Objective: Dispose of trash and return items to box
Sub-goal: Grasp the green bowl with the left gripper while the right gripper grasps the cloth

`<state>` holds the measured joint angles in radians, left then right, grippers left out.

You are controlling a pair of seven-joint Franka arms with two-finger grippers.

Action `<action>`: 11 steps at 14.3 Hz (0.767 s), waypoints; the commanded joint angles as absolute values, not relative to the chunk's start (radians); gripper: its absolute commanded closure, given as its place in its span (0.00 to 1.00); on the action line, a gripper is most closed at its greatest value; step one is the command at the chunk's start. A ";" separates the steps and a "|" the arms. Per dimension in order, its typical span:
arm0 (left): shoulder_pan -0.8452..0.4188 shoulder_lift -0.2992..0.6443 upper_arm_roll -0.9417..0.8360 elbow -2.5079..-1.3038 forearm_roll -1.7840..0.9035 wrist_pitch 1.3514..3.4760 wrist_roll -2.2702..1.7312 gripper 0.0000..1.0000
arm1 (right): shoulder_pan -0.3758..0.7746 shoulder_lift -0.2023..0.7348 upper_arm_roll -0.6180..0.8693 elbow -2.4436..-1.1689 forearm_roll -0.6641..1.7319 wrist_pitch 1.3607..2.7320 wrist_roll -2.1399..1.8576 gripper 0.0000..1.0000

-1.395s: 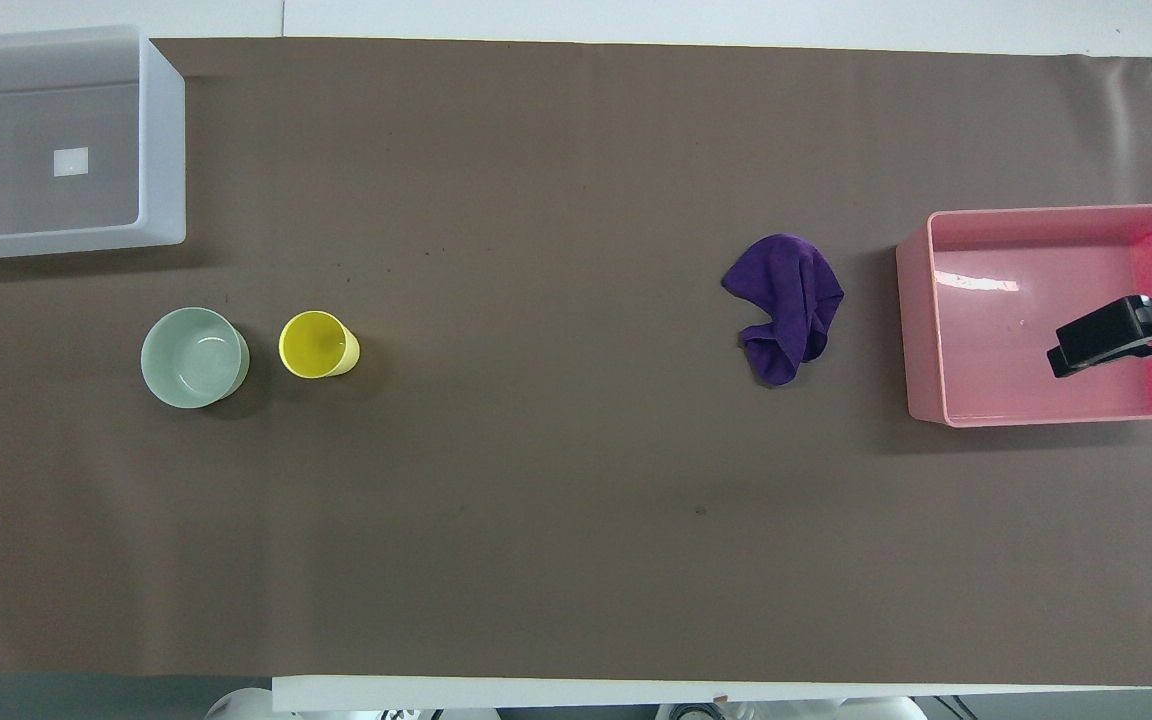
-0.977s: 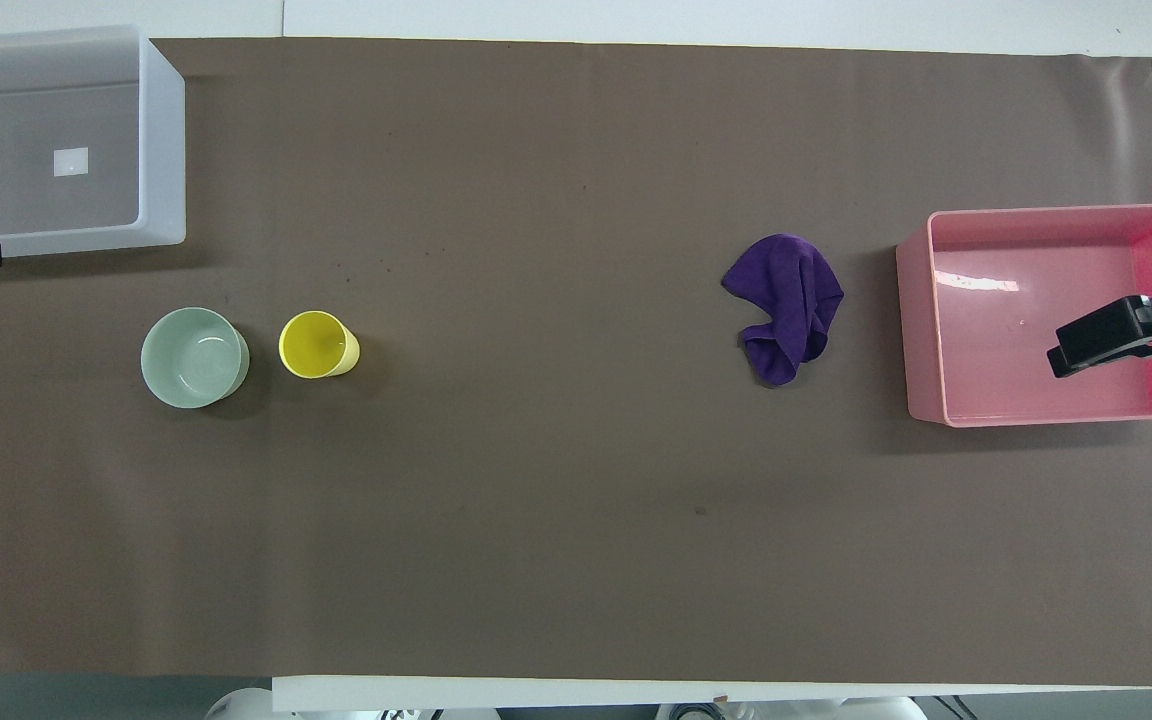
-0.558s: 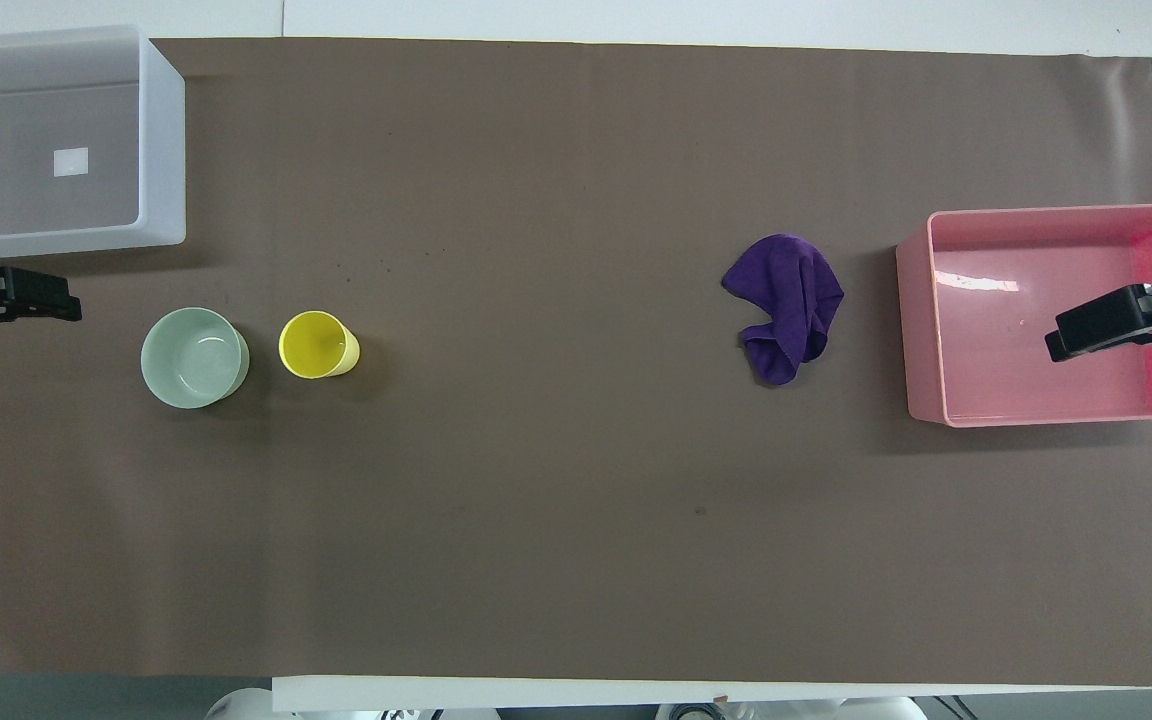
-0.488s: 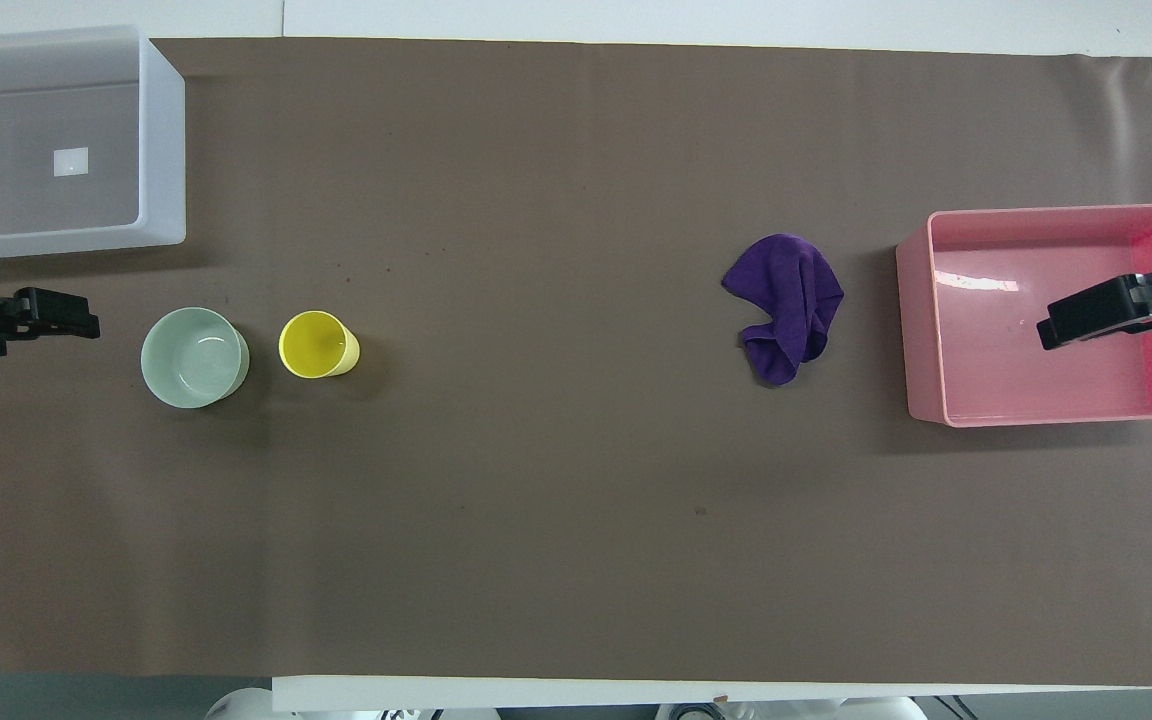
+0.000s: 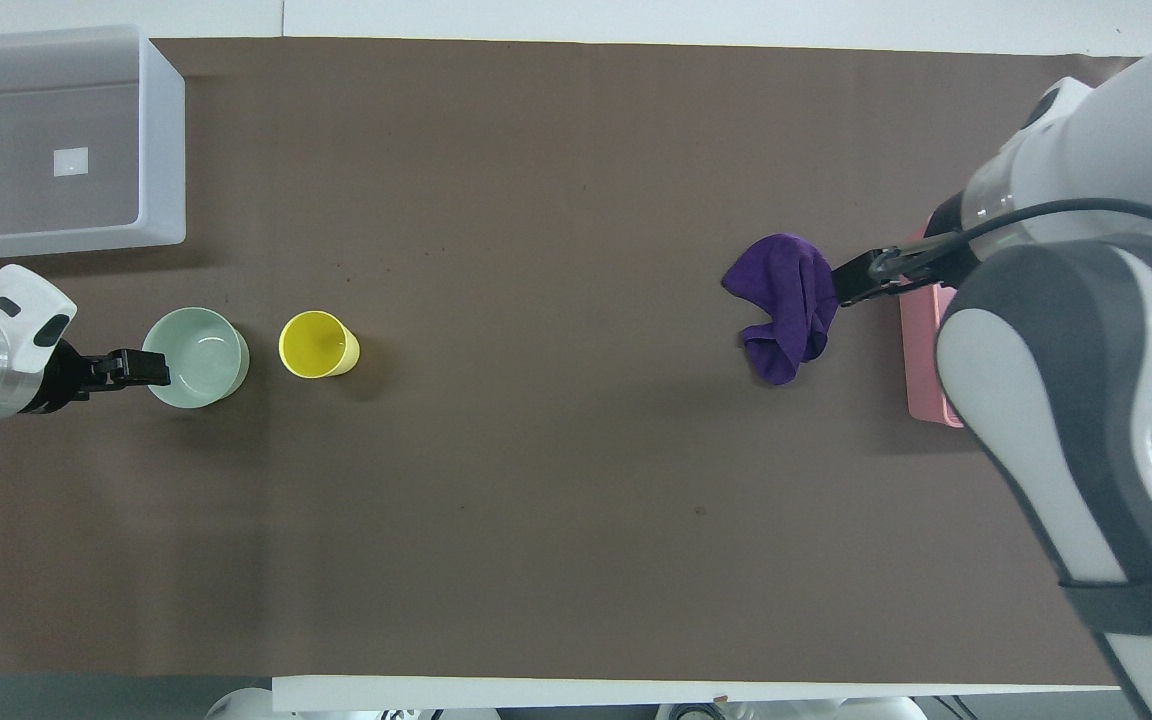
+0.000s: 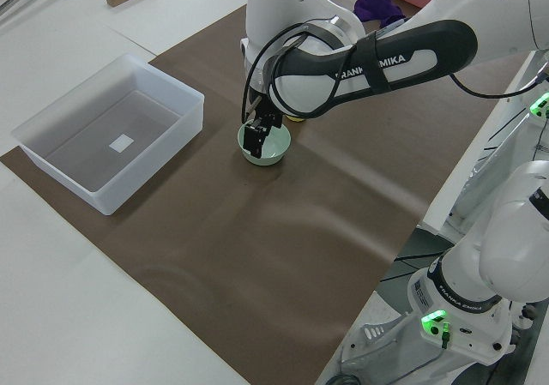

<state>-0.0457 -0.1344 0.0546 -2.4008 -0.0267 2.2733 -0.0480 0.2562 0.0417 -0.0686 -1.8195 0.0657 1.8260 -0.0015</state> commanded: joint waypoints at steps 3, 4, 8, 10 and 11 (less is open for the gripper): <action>-0.052 -0.068 0.057 -2.433 -0.037 2.413 -0.046 0.14 | 0.267 0.110 -0.067 -1.985 0.080 2.067 0.011 0.00; -0.052 -0.060 0.057 -2.437 -0.037 2.434 -0.046 0.48 | 0.267 0.127 -0.067 -2.023 0.080 2.135 0.012 0.01; -0.052 -0.055 0.057 -2.431 -0.038 2.431 -0.067 0.99 | 0.265 0.219 -0.067 -2.091 0.080 2.314 0.008 0.07; -0.075 -0.057 0.057 -2.425 -0.038 2.418 -0.090 1.00 | 0.267 0.245 -0.067 -2.100 0.080 2.359 0.009 0.19; -0.081 -0.058 0.057 -2.422 -0.038 2.405 -0.091 1.00 | 0.267 0.253 -0.067 -2.112 0.080 2.373 0.006 0.37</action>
<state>-0.0519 -0.0459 0.0523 -2.4150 -0.0268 2.4069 -0.0671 0.2671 0.2466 -0.0683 -2.0902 0.0659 2.3390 0.0000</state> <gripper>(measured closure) 0.784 0.185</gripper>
